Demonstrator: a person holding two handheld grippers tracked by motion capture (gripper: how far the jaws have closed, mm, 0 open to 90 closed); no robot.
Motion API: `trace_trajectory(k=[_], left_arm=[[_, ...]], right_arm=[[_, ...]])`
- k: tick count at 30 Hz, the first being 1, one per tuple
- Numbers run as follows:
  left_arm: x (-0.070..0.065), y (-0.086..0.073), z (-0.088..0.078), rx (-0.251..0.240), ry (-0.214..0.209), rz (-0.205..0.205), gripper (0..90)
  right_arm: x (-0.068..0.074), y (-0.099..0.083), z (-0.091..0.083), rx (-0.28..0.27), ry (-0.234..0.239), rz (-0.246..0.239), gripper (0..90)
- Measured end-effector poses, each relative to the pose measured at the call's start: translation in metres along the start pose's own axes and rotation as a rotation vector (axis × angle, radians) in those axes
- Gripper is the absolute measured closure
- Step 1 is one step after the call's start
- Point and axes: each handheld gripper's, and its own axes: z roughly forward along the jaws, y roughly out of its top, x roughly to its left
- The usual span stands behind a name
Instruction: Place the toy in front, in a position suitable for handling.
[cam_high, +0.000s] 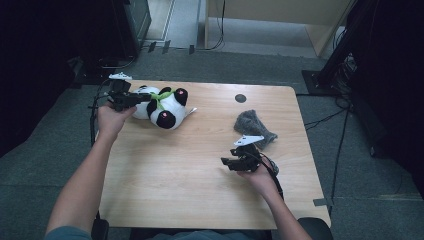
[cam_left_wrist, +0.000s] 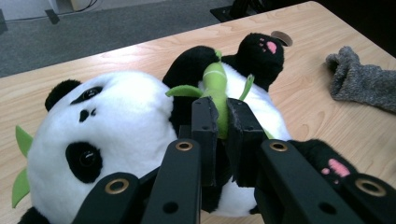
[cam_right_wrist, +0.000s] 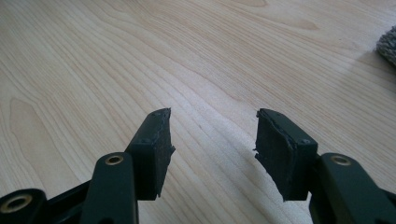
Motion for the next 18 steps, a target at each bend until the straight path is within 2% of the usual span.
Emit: trace_trajectory(k=[6,13,16,17,18], left_arm=[[-0.012,0.010,-0.008,-0.010,-0.013,0.006,83.7],[-0.027,0.015,-0.021,-0.027,-0.041,-0.011,83.8],[-0.043,0.015,-0.028,-0.041,-0.050,-0.014,83.9],[-0.043,0.015,-0.028,-0.041,-0.050,-0.014,83.8],[-0.053,0.015,-0.031,-0.050,-0.026,-0.005,83.7]], right_arm=[[-0.001,0.000,-0.001,-0.003,0.000,0.000,45.5],[-0.001,0.000,-0.002,-0.004,0.001,0.008,45.5],[-0.002,0.000,-0.002,-0.008,0.001,0.005,45.6],[-0.002,0.000,-0.002,-0.008,0.001,0.006,45.7],[-0.002,0.000,-0.003,-0.007,0.002,0.010,46.1]])
